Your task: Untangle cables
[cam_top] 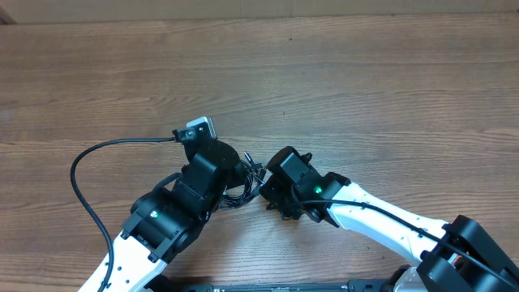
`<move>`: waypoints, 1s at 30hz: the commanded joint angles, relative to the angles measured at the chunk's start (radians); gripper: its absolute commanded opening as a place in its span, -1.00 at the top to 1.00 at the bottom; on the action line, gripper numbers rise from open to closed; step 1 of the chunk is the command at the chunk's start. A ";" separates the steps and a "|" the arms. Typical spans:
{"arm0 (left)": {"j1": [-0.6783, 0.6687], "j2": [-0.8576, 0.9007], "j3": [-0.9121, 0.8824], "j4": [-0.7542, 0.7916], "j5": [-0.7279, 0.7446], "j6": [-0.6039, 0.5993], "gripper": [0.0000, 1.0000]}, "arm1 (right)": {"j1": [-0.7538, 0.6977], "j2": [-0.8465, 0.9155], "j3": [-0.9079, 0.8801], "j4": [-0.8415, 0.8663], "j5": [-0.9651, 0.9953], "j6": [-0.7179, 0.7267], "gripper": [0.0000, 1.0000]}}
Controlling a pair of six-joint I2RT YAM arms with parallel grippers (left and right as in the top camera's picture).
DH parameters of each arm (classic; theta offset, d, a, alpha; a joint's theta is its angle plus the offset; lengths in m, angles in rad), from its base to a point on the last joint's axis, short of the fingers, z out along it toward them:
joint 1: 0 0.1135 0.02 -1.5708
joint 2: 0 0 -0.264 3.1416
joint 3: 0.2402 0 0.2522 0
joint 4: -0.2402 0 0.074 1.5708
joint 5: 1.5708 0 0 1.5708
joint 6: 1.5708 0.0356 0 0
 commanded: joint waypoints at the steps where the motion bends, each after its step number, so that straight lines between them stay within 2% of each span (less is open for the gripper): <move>1: 0.006 0.019 0.017 -0.047 -0.030 -0.010 0.67 | 0.004 0.004 -0.005 -0.009 0.032 -0.008 0.17; 4: 0.006 0.039 0.017 -0.112 -0.030 -0.037 0.53 | 0.004 0.004 -0.005 -0.023 0.040 -0.008 0.09; 9: 0.009 0.103 0.016 -0.253 -0.047 -0.188 0.38 | 0.004 0.004 -0.005 -0.041 0.065 -0.007 -0.07; 11: 0.025 0.140 0.015 -0.296 -0.045 -0.238 0.37 | 0.004 0.004 -0.005 -0.052 0.065 -0.007 -0.20; 15: 0.085 0.214 0.015 -0.296 0.024 -0.240 0.21 | 0.004 0.004 -0.005 -0.065 0.066 -0.008 -0.45; 17: 0.120 0.245 0.015 -0.276 0.066 -0.185 0.13 | 0.004 0.004 -0.005 -0.071 0.074 -0.008 -0.53; 24: 0.236 0.367 0.015 -0.179 0.310 0.145 0.03 | 0.004 0.004 -0.005 -0.083 0.093 -0.008 -0.69; 30: 0.240 0.474 0.015 -0.174 0.301 0.167 -0.11 | 0.004 0.004 -0.005 -0.085 0.114 -0.008 -0.82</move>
